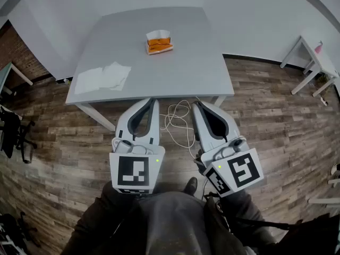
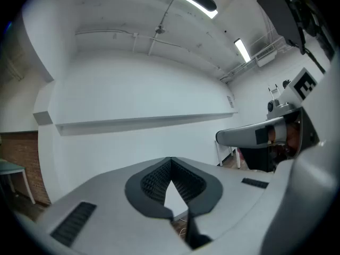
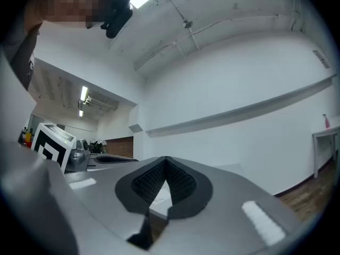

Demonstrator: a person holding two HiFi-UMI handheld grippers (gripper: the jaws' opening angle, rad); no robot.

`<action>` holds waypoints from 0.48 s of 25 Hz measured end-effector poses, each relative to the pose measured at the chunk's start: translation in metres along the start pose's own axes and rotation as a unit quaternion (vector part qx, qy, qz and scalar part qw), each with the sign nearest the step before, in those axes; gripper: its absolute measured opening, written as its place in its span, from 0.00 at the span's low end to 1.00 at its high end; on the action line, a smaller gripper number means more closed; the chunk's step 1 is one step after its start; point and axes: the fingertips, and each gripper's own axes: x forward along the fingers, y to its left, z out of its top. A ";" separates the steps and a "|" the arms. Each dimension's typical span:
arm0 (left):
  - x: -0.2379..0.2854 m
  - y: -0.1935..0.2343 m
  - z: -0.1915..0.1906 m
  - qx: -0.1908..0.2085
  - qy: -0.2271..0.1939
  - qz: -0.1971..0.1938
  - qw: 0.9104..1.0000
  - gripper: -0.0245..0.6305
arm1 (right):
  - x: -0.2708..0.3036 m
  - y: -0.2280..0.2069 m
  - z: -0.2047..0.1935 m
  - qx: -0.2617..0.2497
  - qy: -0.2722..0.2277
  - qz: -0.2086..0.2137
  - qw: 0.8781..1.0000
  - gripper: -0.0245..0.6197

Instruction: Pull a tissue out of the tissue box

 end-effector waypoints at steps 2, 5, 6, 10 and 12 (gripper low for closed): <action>0.002 -0.002 0.000 0.000 -0.001 0.001 1.000 0.04 | 0.000 -0.003 0.000 0.000 0.000 0.001 1.000 0.04; 0.004 -0.007 0.000 0.001 0.000 0.002 1.000 0.04 | -0.004 -0.008 0.000 0.001 0.000 0.001 1.000 0.04; 0.005 -0.009 0.000 0.002 0.002 0.002 1.000 0.04 | -0.006 -0.011 -0.001 0.003 0.000 0.000 1.000 0.04; 0.011 -0.022 -0.002 0.000 0.008 0.004 1.000 0.04 | -0.014 -0.023 -0.005 0.010 0.004 0.003 1.000 0.04; 0.015 -0.031 -0.005 -0.003 0.013 0.006 1.000 0.04 | -0.020 -0.031 -0.006 0.016 0.002 0.005 1.000 0.04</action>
